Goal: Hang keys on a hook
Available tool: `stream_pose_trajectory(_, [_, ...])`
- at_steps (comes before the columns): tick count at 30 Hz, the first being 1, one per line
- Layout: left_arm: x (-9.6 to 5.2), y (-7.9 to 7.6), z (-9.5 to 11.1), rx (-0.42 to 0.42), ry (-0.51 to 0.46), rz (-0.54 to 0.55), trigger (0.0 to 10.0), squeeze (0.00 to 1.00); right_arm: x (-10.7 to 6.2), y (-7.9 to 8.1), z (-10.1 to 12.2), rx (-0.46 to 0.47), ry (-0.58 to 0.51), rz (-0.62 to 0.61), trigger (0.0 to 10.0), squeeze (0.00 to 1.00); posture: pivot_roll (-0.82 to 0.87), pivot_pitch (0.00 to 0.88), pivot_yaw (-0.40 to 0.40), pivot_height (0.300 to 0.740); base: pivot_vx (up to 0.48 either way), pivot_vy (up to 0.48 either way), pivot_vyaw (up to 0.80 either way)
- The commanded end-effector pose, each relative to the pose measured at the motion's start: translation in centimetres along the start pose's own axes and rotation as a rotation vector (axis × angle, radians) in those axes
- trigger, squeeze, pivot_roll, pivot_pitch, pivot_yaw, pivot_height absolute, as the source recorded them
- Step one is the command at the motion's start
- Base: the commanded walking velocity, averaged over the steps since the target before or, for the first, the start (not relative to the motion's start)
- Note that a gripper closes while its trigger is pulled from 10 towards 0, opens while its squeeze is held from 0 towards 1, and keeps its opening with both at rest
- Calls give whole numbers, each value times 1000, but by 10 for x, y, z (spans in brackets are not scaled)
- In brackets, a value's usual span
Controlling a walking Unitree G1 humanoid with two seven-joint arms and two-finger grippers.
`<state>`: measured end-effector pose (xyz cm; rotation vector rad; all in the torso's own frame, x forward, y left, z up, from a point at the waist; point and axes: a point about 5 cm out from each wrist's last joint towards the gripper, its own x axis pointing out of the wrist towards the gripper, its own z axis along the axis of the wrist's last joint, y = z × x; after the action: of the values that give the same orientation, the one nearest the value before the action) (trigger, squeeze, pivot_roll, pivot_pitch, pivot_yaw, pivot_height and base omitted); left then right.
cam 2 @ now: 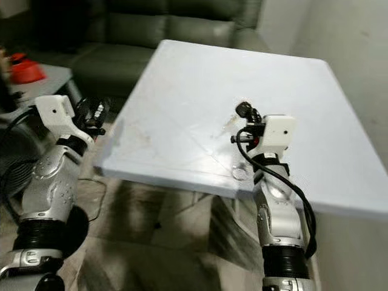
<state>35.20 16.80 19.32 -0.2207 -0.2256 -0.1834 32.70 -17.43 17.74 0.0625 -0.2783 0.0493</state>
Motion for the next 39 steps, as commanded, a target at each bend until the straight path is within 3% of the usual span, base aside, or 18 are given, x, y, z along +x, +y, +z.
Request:
stream_pose_trajectory(1, [1, 0, 0, -3, 8, 10, 10000, 0, 0, -4, 4, -8, -8, -8, 10000, 0, -23, 64, -20, 740, 0, 0, -781])
stream_pose_trajectory(21, [3, -3, -3, -24, 21, -6, 10000, 0, 0, -4, 6, -36, -8, -7, 10000, 0, -31, 45, -25, 740, 0, 0, -781])
stream_pose_trajectory(28, [4, -6, -3, -23, 22, -14, 10000, 0, 0, -6, 7, -40, -10, -11, 10000, 0, -35, 38, -24, 740, 0, 313, -781])
stream_pose_trajectory(39, [7, -9, -1, -21, 13, -11, 10000, 0, 0, -6, 9, -48, -12, -9, 10000, 0, -42, 29, -28, 740, 0, 0, -781])
